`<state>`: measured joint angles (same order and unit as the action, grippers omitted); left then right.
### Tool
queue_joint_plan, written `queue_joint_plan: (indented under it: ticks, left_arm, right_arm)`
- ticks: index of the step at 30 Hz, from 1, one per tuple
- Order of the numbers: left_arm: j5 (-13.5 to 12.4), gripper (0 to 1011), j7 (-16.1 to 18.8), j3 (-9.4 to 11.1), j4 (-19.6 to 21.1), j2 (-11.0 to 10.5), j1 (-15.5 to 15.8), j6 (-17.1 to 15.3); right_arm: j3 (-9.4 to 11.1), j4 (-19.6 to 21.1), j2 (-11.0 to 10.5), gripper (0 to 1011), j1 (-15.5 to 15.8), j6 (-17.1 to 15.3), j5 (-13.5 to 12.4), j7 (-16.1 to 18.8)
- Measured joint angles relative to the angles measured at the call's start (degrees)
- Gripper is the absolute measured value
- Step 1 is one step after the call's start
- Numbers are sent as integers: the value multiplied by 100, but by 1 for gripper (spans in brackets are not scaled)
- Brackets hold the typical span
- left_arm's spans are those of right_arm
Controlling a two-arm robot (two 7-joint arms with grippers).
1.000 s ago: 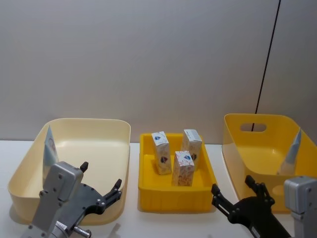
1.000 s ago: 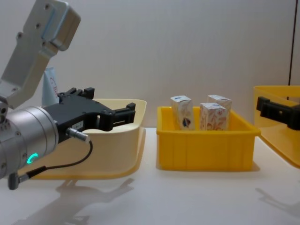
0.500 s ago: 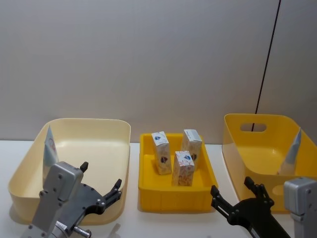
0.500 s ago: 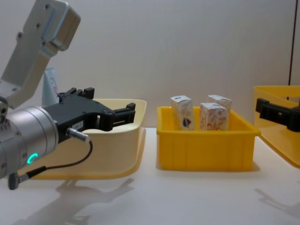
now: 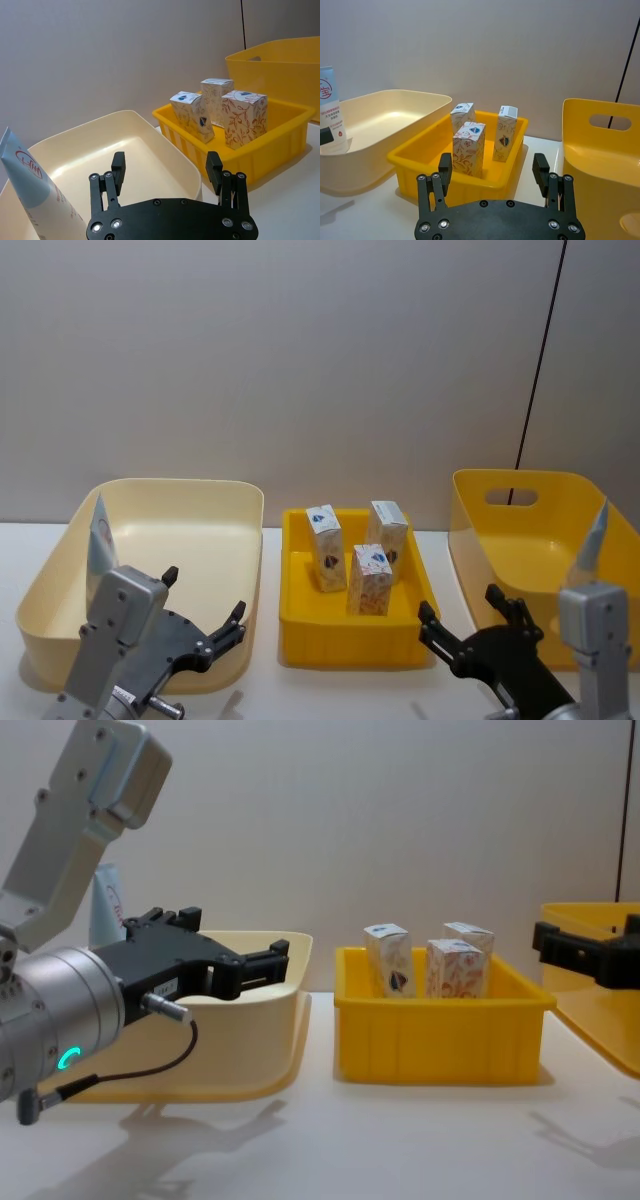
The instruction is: Bimanual collaborative sorting of washing and personal care products
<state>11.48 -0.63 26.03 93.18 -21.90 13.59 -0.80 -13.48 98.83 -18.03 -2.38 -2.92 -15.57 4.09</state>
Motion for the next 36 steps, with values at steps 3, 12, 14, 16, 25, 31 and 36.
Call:
queue_joint_plan:
  ticks: [3,12,14,16,25,31,36]
  left_arm:
    - [0,1003,0,0,0,1,0,0]
    - [0,1003,0,0,0,0,0,0]
    - [0,1003,0,0,0,0,0,0]
    - [0,1003,0,0,0,0,0,0]
    - [0,1003,0,0,0,1,0,0]
    - [0,1004,0,0,0,1,0,0]
    - [0,1003,0,0,0,0,0,0]
  right_arm:
    - [-39,-118,53,1001,-143,-62,41,8]
    - [-175,-512,235,1001,-609,-295,126,58]
    - [-216,-652,297,1001,-752,-365,151,69]
    - [-252,-782,359,1001,-888,-425,172,84]
    - [-374,-1284,593,1001,-1320,-617,252,103]
    - [-434,-1622,766,1001,-1567,-717,303,87]
    - [-459,-1841,888,1001,-1708,-763,350,25]
